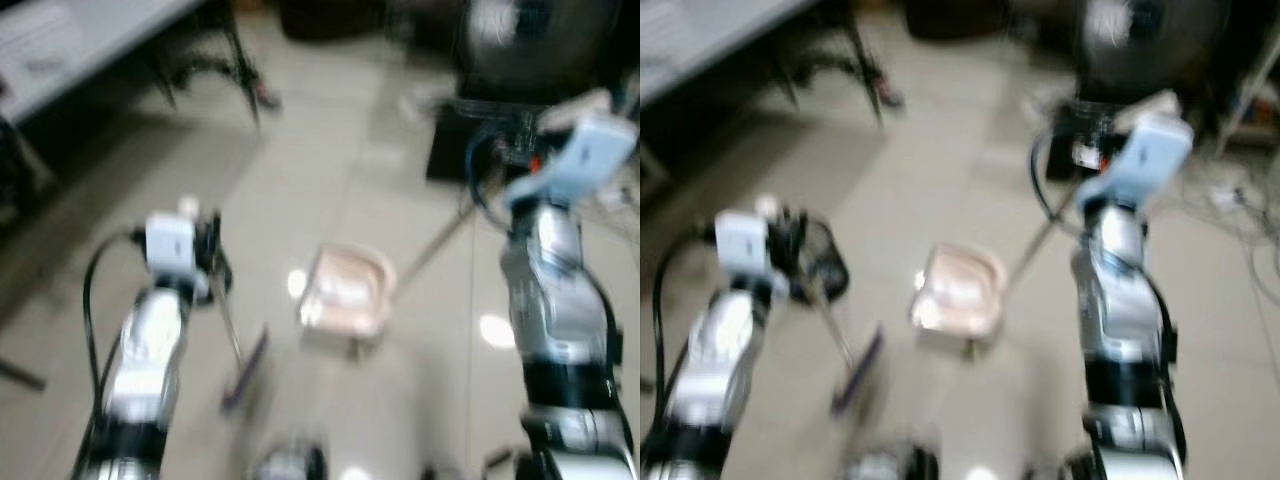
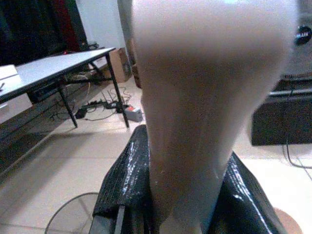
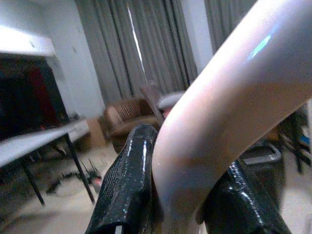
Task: Sweep floor
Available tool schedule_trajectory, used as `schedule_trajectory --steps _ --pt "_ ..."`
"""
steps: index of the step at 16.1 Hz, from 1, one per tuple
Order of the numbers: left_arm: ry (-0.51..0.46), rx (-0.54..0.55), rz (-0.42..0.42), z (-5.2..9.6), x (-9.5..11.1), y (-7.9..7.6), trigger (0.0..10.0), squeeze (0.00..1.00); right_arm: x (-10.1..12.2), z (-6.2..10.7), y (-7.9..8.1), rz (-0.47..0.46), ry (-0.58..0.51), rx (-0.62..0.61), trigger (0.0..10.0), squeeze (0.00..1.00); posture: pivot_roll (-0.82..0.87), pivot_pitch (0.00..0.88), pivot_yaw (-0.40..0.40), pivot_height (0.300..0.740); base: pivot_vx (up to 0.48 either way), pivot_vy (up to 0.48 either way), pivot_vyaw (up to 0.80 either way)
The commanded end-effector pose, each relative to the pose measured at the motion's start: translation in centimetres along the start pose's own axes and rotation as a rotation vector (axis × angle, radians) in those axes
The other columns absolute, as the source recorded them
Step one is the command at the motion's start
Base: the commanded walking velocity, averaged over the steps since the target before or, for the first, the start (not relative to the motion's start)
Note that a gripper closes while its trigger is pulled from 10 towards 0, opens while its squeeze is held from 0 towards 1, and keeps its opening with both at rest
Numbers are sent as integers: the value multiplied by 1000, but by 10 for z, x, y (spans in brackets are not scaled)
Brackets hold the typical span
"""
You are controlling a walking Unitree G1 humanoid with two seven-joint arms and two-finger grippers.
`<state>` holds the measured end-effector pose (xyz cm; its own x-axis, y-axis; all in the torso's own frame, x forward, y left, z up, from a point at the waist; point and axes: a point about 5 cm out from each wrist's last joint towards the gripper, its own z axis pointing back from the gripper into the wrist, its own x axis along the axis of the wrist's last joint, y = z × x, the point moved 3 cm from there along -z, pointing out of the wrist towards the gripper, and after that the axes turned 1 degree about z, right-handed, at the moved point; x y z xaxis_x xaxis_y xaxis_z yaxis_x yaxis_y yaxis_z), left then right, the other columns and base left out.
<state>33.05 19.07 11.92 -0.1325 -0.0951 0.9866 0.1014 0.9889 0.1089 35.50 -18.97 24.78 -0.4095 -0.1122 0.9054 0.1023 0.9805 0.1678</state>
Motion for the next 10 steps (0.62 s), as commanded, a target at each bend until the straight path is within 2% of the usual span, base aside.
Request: schedule_trajectory --steps 1,10 --pt "-43 -14 -8 -3 13 -1 10000 0 14 -3 5 -30 -36 11 10000 0 -15 21 119 740 0 0 800" --pt "-44 -26 14 -6 22 -10 10000 0 22 -12 7 -66 3 9 10000 0 -17 14 108 740 345 0 800"
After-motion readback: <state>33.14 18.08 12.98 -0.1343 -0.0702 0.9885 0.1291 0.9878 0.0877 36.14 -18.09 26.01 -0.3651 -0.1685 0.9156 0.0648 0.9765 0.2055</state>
